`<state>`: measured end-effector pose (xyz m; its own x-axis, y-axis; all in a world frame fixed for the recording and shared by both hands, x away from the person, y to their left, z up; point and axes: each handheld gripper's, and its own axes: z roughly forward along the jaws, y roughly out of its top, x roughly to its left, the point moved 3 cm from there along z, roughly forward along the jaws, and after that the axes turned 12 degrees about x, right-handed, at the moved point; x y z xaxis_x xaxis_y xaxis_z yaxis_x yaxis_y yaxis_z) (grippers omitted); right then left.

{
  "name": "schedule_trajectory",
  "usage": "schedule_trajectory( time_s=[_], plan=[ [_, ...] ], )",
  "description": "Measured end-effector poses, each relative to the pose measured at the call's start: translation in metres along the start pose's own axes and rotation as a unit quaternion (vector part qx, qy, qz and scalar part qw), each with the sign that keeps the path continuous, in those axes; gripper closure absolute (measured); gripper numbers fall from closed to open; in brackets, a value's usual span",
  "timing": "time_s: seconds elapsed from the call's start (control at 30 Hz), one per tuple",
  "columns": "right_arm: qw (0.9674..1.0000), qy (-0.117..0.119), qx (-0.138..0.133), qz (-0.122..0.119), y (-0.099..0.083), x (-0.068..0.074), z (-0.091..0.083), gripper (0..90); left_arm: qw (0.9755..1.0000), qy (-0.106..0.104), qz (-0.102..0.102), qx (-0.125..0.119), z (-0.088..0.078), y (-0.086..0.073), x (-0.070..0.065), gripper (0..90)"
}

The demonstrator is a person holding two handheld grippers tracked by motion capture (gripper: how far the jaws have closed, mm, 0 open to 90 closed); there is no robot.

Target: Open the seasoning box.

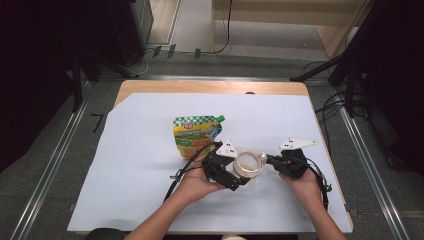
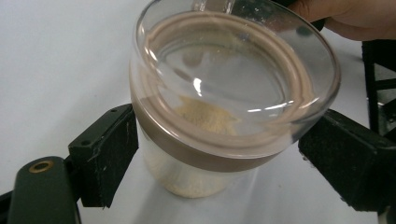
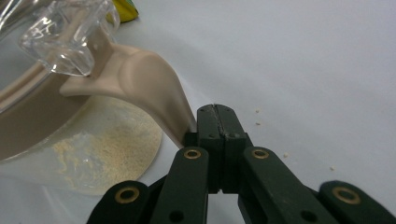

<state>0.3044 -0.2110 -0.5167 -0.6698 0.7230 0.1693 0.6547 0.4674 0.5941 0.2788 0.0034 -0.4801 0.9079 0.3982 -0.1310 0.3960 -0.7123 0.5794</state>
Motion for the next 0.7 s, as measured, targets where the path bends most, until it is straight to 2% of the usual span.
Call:
schedule_trajectory(
  time_s=[0.7],
  plan=[
    [1.0000,-0.002,0.002,-0.001,0.0003,0.0002,0.0001,90.0,0.9999,-0.004,-0.012,-0.001,-0.0012,0.0027,-0.0002,12.9]
  ],
)
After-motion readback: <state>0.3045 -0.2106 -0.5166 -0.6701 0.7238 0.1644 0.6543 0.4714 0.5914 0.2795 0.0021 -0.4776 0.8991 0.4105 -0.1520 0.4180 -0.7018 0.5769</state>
